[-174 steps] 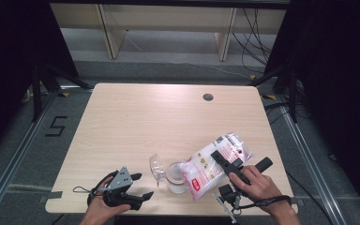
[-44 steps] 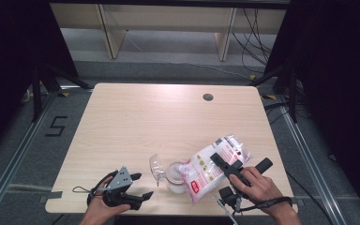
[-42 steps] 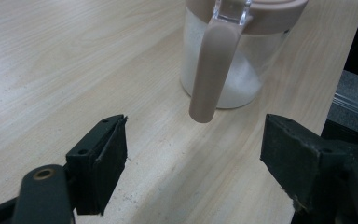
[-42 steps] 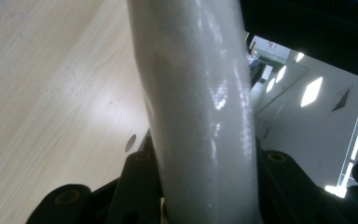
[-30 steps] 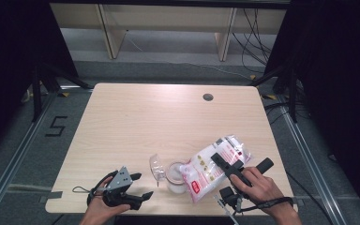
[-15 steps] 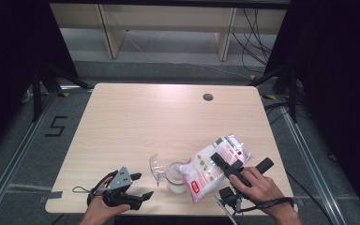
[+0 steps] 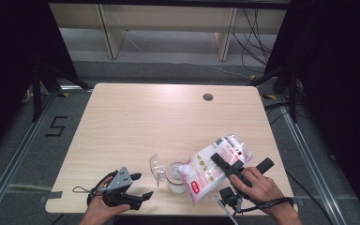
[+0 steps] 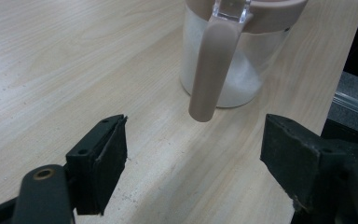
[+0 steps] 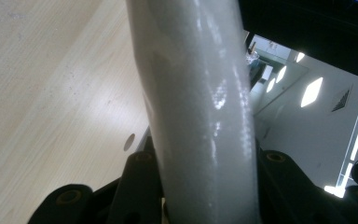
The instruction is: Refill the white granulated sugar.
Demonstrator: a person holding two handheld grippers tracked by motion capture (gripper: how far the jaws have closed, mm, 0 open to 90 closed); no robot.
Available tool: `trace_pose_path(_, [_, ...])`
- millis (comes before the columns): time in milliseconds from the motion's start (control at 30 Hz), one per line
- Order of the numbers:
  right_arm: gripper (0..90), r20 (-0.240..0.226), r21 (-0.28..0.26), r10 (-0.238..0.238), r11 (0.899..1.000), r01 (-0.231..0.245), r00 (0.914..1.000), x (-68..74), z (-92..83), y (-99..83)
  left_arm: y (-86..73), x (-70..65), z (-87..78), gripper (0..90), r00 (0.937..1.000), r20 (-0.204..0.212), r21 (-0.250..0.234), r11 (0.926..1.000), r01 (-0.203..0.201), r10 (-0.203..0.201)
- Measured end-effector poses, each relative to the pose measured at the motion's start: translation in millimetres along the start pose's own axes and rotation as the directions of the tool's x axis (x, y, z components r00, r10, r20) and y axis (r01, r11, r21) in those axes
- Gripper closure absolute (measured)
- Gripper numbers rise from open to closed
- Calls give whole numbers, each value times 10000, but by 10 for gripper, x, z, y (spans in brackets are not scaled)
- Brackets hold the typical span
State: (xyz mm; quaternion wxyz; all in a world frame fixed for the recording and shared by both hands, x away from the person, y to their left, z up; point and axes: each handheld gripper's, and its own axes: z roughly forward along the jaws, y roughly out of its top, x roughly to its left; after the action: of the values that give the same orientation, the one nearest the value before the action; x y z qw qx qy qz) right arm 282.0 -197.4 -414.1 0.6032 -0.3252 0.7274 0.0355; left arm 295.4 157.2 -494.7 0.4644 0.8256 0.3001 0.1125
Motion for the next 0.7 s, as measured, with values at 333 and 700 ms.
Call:
trace_pose_path(333, [720, -6, -37, 200, 9998, -200, 9998, 32, -8, 2, 2, 6, -3, 223, 10000, 49, -34, 10000, 2, -1])
trace_pose_path(700, [727, -22, -150, 257, 9996, -257, 9997, 26, -8, -17, 4, 21, -10, 224, 9999, -4, 120, 9998, -160, 161])
